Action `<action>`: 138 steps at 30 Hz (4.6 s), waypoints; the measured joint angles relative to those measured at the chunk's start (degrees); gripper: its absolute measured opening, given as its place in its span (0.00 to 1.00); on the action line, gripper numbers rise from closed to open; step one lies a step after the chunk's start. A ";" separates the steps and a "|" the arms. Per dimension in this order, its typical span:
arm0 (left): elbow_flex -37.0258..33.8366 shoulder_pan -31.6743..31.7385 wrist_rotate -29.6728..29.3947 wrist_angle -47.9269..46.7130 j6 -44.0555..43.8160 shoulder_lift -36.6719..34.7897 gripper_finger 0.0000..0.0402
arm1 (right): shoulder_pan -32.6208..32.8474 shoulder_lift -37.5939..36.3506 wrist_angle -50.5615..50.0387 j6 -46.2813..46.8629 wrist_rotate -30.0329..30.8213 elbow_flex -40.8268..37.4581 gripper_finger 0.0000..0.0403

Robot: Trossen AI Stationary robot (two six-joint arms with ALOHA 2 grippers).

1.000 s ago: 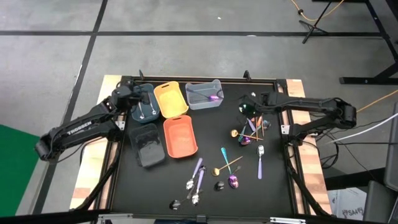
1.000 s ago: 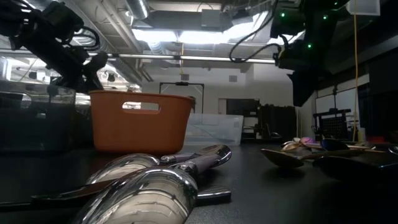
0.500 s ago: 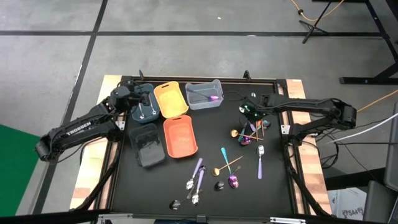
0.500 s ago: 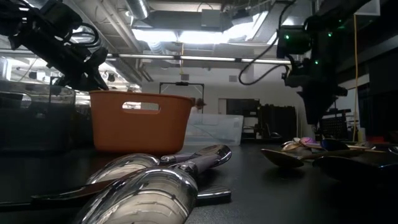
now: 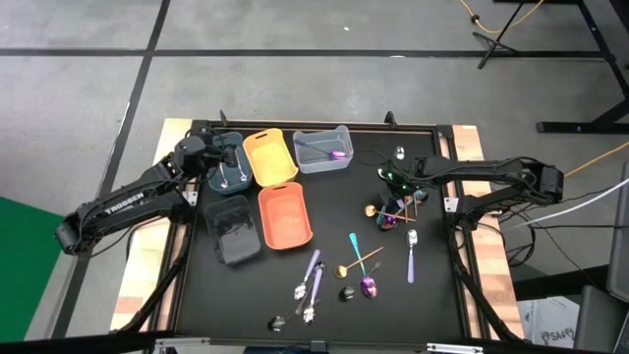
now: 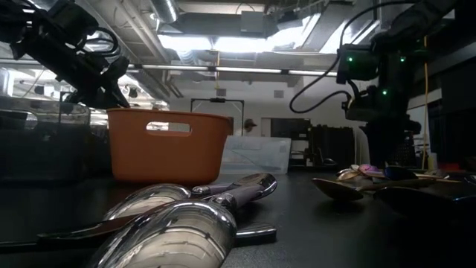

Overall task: Sort silverware by color (type)
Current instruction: Put the purple spoon into the orange bin

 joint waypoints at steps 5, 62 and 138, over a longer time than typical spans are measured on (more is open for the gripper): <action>0.00 0.00 0.00 0.01 0.01 0.00 0.21 | 0.00 0.00 0.04 0.00 0.59 -1.02 0.18; 0.04 -0.02 0.00 -0.05 -0.08 0.00 0.21 | 0.00 7.39 2.96 -0.31 -1.42 -1.75 0.09; 0.04 -16.38 19.10 35.05 3.74 0.88 0.21 | 0.04 7.48 46.72 -16.61 -30.03 13.61 0.09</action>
